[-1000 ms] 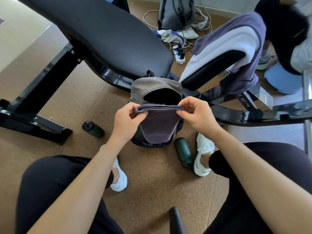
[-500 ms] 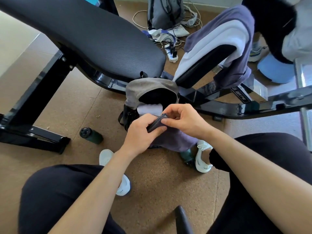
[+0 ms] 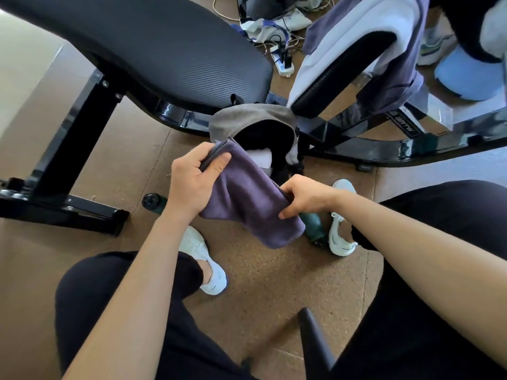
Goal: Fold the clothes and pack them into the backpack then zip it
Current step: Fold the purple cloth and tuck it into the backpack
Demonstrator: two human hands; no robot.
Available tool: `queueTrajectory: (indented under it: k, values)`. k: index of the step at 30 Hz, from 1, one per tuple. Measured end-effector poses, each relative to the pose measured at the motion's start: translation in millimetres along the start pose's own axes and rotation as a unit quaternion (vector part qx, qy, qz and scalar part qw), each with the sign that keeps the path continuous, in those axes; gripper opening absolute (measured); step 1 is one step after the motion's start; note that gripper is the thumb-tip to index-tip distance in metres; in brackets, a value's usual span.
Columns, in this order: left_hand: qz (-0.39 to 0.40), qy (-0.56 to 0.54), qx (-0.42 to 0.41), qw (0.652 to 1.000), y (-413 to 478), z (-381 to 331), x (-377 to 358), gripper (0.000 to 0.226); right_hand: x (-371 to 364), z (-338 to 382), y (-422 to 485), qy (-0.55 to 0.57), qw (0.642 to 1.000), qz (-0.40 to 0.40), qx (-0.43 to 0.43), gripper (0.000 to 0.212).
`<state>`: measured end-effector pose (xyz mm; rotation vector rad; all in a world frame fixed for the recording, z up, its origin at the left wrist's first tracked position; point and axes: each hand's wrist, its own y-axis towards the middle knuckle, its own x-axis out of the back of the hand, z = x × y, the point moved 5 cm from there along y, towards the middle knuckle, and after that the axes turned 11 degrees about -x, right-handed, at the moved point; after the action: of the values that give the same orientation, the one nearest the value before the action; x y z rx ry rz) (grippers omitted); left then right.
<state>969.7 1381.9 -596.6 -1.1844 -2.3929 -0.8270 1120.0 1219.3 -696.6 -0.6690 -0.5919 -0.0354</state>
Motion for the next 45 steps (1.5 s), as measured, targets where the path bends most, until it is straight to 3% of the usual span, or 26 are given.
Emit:
queueTrajectory:
  k: [7,11,15,18,23,30,36,39,45]
  values:
    - [-0.1,0.016,0.109,0.989,-14.2,34.1,33.0,0.019,-6.1,-33.1,4.4,-0.042,0.995,0.013,-0.092,0.017]
    - [-0.17,0.02,0.211,0.962,-29.8,61.2,44.6,0.027,3.0,-43.8,3.3,0.141,0.982,-0.04,-0.123,0.009]
    - [-0.206,0.05,0.279,0.936,-41.4,72.2,47.8,0.027,22.6,-45.8,6.9,0.38,0.912,-0.122,-0.098,0.012]
    - [-0.191,0.064,0.299,0.933,-45.8,80.6,44.3,0.033,36.3,-39.8,8.0,0.453,0.87,-0.177,-0.084,0.019]
    - [-0.134,0.095,0.308,0.937,-43.7,83.3,32.0,0.037,50.0,-43.0,4.2,0.356,0.876,-0.287,-0.149,0.035]
    - [-0.095,0.137,0.305,0.937,-41.5,70.3,18.7,0.037,56.3,-45.9,-2.6,0.322,0.867,-0.334,-0.184,0.035]
    - [-0.119,-0.023,0.332,0.936,-39.5,61.5,-0.2,0.038,59.5,-23.5,-7.9,0.353,0.866,-0.335,-0.117,0.029]
    - [-0.106,-0.123,0.317,0.934,-35.9,43.1,-20.5,0.028,58.3,-3.0,-10.6,0.336,0.874,-0.342,-0.07,0.025]
    - [-0.053,-0.179,0.252,0.949,-28.0,10.4,-60.0,0.01,37.6,32.1,-10.0,0.321,0.902,-0.289,0.004,0.023]
